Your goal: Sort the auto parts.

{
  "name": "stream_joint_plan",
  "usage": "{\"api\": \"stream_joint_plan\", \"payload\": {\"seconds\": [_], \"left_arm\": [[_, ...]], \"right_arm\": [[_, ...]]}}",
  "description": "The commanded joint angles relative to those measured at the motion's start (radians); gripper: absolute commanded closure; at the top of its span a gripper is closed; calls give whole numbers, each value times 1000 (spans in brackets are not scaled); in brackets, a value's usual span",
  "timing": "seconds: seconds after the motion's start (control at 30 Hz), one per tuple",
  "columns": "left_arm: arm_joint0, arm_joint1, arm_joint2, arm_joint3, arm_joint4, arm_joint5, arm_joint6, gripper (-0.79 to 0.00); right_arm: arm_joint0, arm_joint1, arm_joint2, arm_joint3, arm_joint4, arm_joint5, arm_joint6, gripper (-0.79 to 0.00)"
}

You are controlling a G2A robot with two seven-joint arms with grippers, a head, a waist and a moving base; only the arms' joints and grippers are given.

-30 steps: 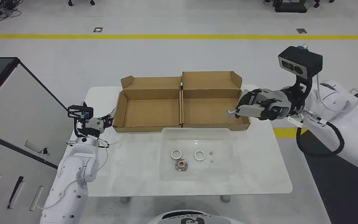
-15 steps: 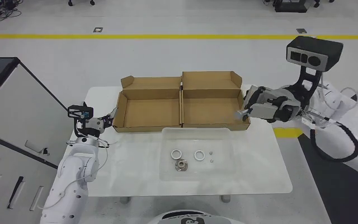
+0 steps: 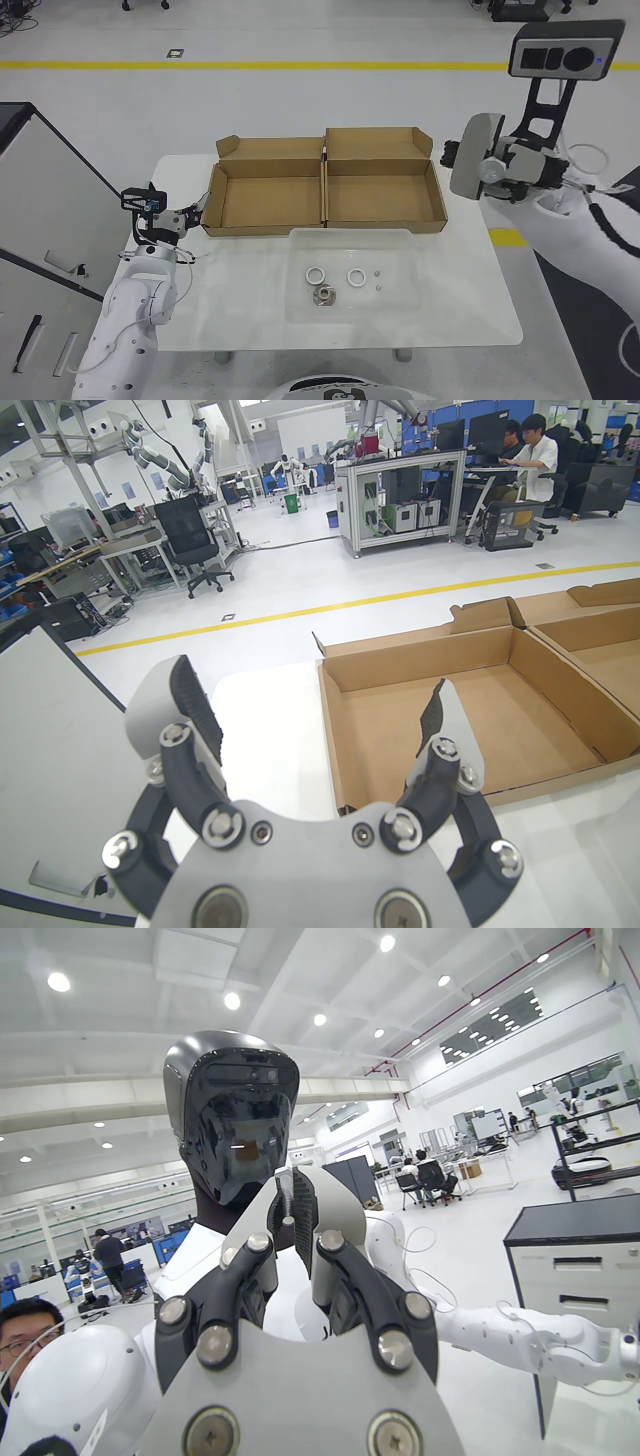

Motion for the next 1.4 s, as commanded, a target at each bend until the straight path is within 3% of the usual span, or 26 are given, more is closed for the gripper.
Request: {"api": "stream_joint_plan", "payload": {"seconds": [0.0,0.43,1.0,1.2,1.37], "left_arm": [[0,0,0,0,0,0,0,-785],[0,0,0,0,0,0,0,-785],[0,0,0,0,0,0,0,-785],[0,0,0,0,0,0,0,-785],[0,0,0,0,0,0,0,-785]], "right_arm": [[-4,-19,5,2,13,24,24,0],[-32,-30,13,-20,21,61,13,0],[-181,-124,123,-24,350,206,206,0],[-219,-151,171,17,296,212,211,0],[-231,-161,206,42,156,218,162,0]]}}
